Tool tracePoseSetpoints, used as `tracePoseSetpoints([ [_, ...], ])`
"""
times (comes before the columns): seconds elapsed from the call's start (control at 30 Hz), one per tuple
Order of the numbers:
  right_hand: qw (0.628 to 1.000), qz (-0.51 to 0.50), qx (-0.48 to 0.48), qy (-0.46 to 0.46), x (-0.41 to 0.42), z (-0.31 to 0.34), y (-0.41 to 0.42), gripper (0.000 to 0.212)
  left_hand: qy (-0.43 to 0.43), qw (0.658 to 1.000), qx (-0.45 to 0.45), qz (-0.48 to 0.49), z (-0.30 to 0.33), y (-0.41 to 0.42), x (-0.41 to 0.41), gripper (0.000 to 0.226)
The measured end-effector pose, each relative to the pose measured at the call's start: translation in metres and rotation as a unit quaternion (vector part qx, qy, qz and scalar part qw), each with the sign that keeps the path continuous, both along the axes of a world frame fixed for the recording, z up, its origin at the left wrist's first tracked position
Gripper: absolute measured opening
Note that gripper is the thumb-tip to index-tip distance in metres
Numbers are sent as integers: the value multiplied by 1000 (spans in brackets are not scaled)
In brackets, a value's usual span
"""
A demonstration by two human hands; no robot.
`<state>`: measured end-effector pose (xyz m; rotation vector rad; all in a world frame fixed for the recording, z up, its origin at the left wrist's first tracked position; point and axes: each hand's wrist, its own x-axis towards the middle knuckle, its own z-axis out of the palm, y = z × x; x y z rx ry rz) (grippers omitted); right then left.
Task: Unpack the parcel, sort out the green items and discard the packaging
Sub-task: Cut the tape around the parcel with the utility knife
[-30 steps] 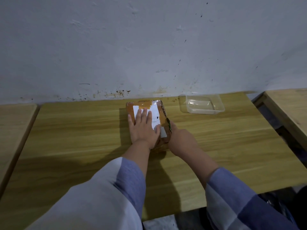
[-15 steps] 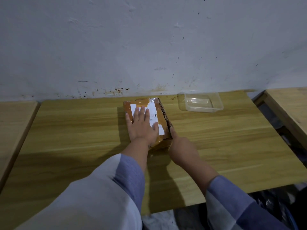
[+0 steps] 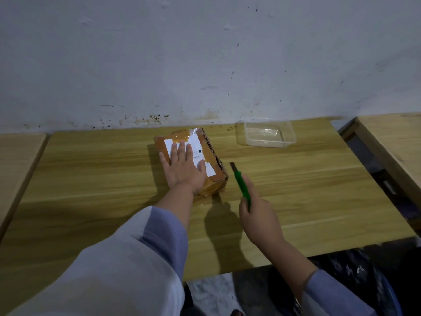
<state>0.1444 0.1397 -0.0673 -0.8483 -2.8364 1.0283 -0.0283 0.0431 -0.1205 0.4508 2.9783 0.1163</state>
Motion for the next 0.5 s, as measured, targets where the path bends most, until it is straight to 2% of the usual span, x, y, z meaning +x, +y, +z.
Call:
tracePoseSetpoints([
  [0.1, 994, -56, -70, 69, -12, -5, 7, 60, -11, 1000, 2, 23, 1, 4, 10, 66],
  [0.27, 985, -90, -146, 36, -47, -19, 4, 66, -35, 999, 12, 15, 4, 6, 30, 65],
  [0.37, 985, -117, -129, 18, -58, -23, 3, 71, -43, 997, 6, -56, 7, -3, 34, 64],
  [0.5, 993, -84, -86, 6, -71, -23, 13, 76, -42, 981, -29, -187, 11, -16, 29, 65],
])
